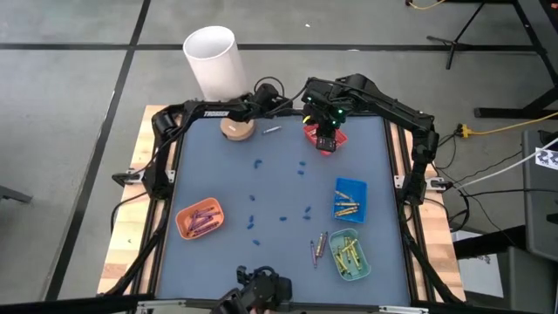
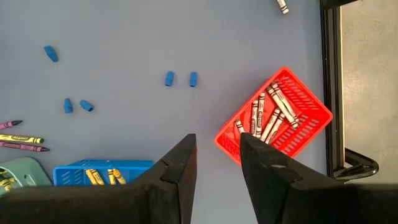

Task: Sort crayons
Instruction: Put the grey crayon into the red bin

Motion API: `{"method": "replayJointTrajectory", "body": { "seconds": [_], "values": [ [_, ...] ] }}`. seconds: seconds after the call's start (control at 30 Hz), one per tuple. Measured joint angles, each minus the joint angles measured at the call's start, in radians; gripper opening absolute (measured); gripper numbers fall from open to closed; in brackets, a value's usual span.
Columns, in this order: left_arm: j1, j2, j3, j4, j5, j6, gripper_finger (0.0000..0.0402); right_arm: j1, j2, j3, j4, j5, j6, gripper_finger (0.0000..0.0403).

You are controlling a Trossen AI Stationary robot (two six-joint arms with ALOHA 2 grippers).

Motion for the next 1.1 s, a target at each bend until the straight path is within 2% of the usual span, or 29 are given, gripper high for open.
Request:
{"method": "replayJointTrajectory", "body": {
  "seconds": [0.37, 0.87, 1.1],
  "values": [
    [0.003, 0.064, -0.001, 0.014, 0.012, 0.011, 0.0108, 0.0, 0.0, 0.0, 0.001, 0.0, 0.0, 0.0122],
    [0.05, 0.064, -0.002, -0.026, 0.199, -0.04, 0.0108, 0.0, 0.0, 0.0, 0.002, 0.0, 0.0, 0.0122],
    [0.049, 0.064, -0.002, -0.026, 0.202, -0.04, 0.0108, 0.0, 0.0, 0.0, 0.002, 0.0, 0.0, 0.0122]
  ]
}}
